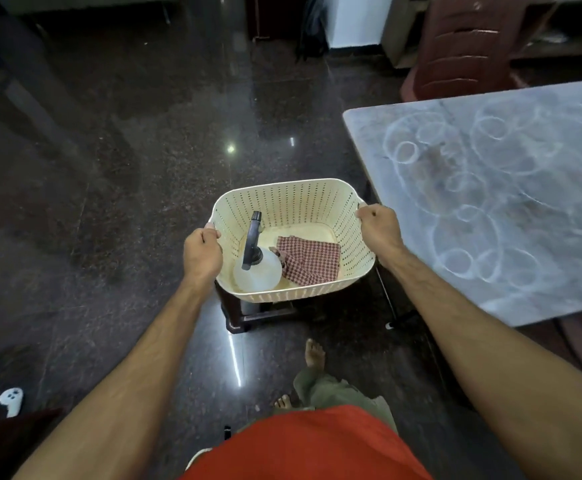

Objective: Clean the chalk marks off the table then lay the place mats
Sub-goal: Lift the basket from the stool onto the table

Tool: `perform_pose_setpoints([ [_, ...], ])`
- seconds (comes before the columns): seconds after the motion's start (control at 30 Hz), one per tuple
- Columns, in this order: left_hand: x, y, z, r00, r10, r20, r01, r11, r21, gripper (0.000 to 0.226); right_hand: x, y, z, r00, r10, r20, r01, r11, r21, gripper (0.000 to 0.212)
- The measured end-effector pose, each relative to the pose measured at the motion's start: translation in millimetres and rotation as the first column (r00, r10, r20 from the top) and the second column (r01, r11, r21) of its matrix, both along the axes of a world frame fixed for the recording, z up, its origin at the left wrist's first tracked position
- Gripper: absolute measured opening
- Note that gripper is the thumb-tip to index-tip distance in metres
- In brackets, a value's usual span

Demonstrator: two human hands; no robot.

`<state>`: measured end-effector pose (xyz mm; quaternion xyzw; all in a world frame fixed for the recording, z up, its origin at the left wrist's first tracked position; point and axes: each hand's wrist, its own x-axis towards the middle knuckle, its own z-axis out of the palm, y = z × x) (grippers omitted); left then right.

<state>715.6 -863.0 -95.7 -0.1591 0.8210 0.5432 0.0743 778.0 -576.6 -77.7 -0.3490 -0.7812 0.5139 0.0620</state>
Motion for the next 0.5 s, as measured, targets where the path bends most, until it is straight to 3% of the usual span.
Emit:
perform_pose_setpoints([
  [0.33,35,96,18,0.994,-0.112,-0.008,0.113,0.992,0.049,0.045,76,88,19,0.99,-0.13,-0.06,0.131,0.991,0.02,0.037],
  [0.5,49,168,30,0.988,-0.153,-0.022,0.154,0.982,0.109,0.028,99,156,30,0.982,-0.167,-0.083,0.167,0.986,-0.006,0.035],
])
